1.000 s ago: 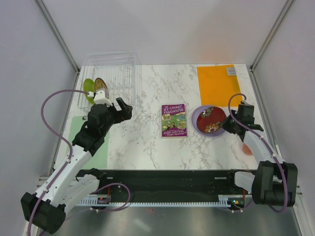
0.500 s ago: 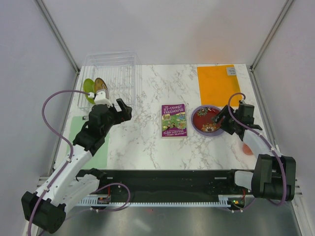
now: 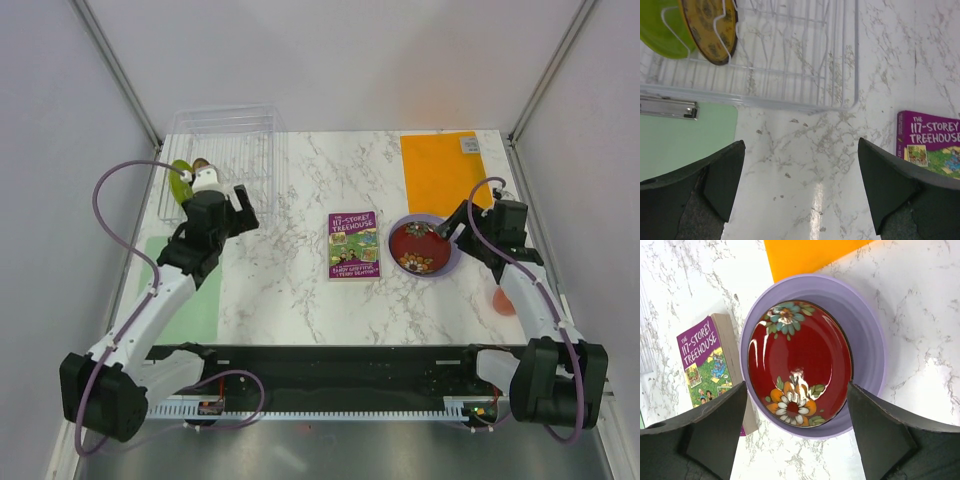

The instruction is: Unload the plates from the dish rack

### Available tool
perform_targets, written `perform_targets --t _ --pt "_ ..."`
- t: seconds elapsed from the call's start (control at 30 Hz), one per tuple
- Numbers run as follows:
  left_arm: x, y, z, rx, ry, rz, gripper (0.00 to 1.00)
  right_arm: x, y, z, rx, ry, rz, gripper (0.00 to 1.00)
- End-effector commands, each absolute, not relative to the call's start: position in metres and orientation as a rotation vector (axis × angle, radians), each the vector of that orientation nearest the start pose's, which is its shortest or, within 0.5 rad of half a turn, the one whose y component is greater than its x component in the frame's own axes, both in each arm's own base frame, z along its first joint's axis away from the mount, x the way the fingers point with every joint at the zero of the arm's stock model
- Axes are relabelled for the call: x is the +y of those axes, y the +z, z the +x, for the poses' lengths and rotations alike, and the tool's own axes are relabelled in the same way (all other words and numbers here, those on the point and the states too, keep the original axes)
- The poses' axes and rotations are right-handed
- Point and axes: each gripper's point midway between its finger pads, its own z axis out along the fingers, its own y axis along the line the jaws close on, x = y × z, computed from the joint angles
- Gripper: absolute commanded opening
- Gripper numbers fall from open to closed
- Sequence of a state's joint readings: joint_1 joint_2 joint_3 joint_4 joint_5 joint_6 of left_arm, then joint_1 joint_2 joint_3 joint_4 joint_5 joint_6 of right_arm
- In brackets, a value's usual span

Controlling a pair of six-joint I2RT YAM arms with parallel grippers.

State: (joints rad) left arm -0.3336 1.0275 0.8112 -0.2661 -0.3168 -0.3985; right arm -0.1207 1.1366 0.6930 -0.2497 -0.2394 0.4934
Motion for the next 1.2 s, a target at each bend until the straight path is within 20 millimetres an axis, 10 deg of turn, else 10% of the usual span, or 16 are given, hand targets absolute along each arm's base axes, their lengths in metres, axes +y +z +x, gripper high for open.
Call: perform_targets --t 0.0,0.23,0.73,0.97,1.17 --pt "-0.028 0.242 0.373 1.912 0.037 -0.305 1.0 0.024 0.149 0.326 2.161 0.474 0.479 0.88" --pt "0.044 0.232 0.43 1.91 0.274 -0.443 0.98 0.03 0.15 0.329 2.176 0.51 0.427 0.88" --pt "0.072 0.164 0.499 2.026 0.488 -0.496 0.81 0.034 0.116 0.344 2.266 0.545 0.404 0.86" --pt "0.074 0.156 0.505 2.048 0.503 -0.499 0.13 0.035 0.109 0.345 2.285 0.557 0.403 0.84" --pt "0.078 0.171 0.499 2.026 0.52 -0.509 0.02 0.036 0.111 0.342 2.281 0.555 0.398 0.84"
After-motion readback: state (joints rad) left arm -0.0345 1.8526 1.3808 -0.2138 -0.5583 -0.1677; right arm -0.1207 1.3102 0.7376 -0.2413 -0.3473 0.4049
